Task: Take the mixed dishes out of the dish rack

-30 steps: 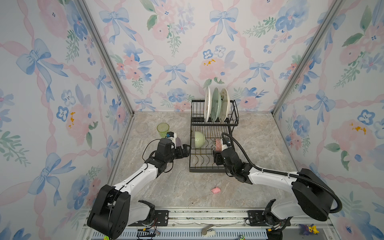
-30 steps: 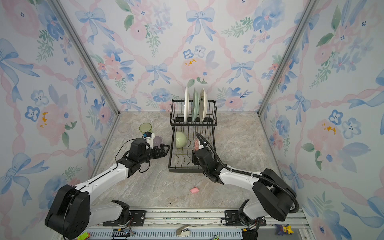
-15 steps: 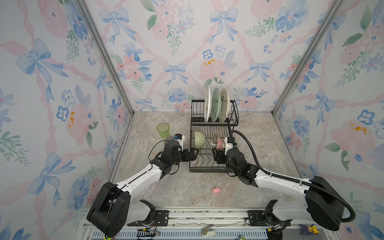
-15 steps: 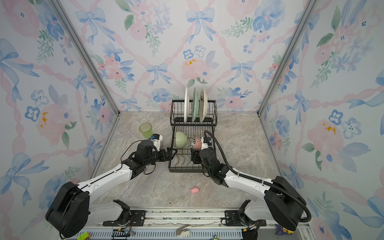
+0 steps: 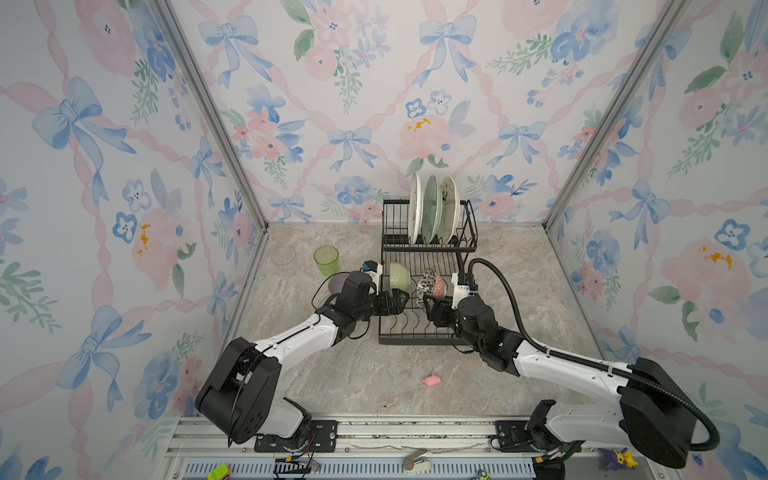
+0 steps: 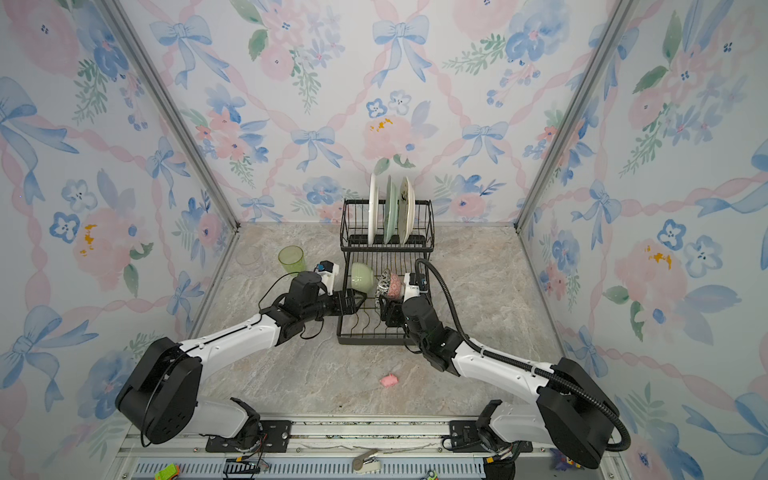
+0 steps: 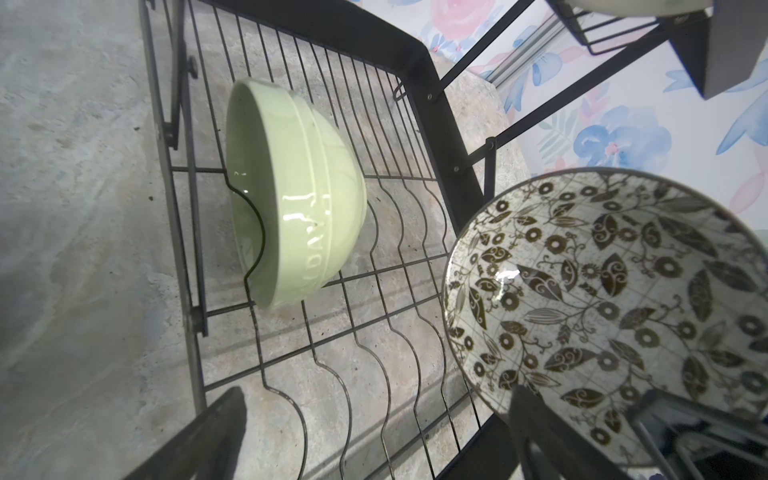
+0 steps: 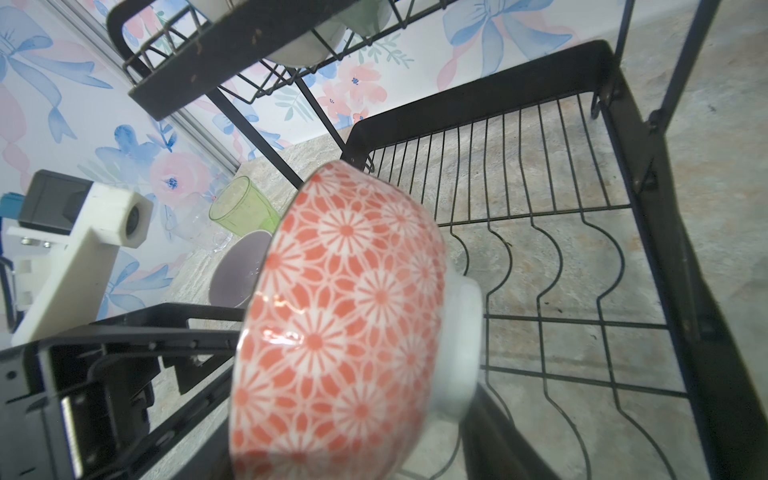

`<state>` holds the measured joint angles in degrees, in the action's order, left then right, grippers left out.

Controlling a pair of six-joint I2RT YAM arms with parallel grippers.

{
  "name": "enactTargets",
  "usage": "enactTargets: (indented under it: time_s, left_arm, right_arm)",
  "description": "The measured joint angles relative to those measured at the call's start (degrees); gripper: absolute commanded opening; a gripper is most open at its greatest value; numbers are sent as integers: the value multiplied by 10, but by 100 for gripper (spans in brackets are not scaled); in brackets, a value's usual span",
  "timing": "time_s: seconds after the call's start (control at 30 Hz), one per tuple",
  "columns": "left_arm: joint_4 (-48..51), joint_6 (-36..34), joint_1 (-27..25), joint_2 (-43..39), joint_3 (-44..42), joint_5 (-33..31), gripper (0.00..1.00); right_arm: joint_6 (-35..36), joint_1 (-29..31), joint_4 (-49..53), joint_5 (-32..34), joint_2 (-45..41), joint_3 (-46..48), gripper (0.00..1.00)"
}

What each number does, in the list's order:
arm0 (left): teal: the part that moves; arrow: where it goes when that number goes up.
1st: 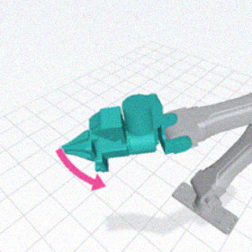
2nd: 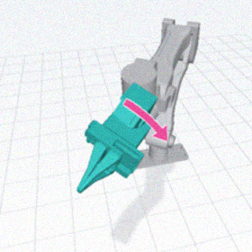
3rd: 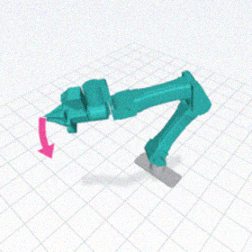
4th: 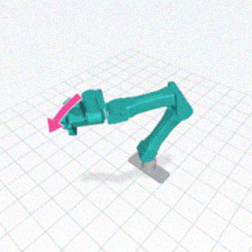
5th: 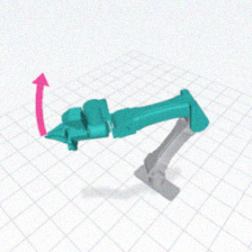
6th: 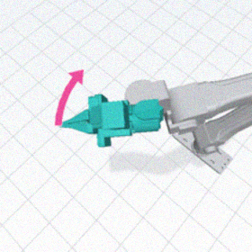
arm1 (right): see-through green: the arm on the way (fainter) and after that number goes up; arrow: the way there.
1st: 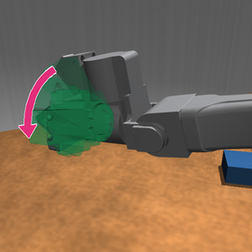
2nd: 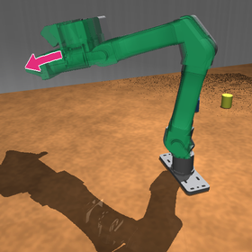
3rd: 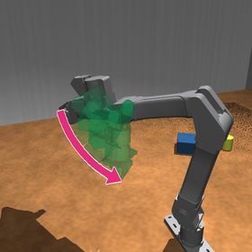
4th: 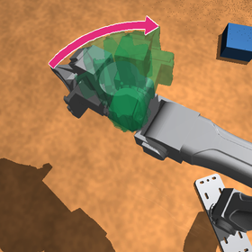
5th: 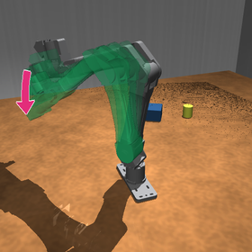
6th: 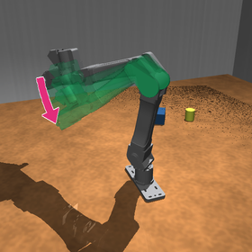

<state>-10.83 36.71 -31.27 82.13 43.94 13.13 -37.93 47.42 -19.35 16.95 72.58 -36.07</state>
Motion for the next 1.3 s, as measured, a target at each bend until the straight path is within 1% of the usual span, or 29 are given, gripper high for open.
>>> enactTargets:
  time_s: [0.5,0.53,0.67,0.83,1.07,1.17,1.23,1.3]
  left_arm:
    - [-3,0,-7,40,35,20,98]
    - [-4,0,-9,43,37,21,97]
    - [-7,2,-12,56,46,28,90]
    - [-10,8,-14,66,54,39,72]
    - [-16,11,-14,67,55,50,52]
    - [-16,15,-16,67,55,54,42]
    - [-18,17,-17,66,54,54,31]
    - [-20,22,-17,61,53,55,16]
  right_arm:
    - [-35,0,-25,-47,-11,0,41]
    - [-37,0,-30,-50,-13,0,41]
    - [-46,0,-48,-61,-22,5,41]
    - [-59,1,-60,-73,-22,14,41]
    - [-67,6,-66,-77,-22,19,41]
    - [-66,14,-66,-75,-20,21,41]
    - [-61,24,-66,-71,-18,23,42]
    - [-55,35,-66,-65,-12,24,42]
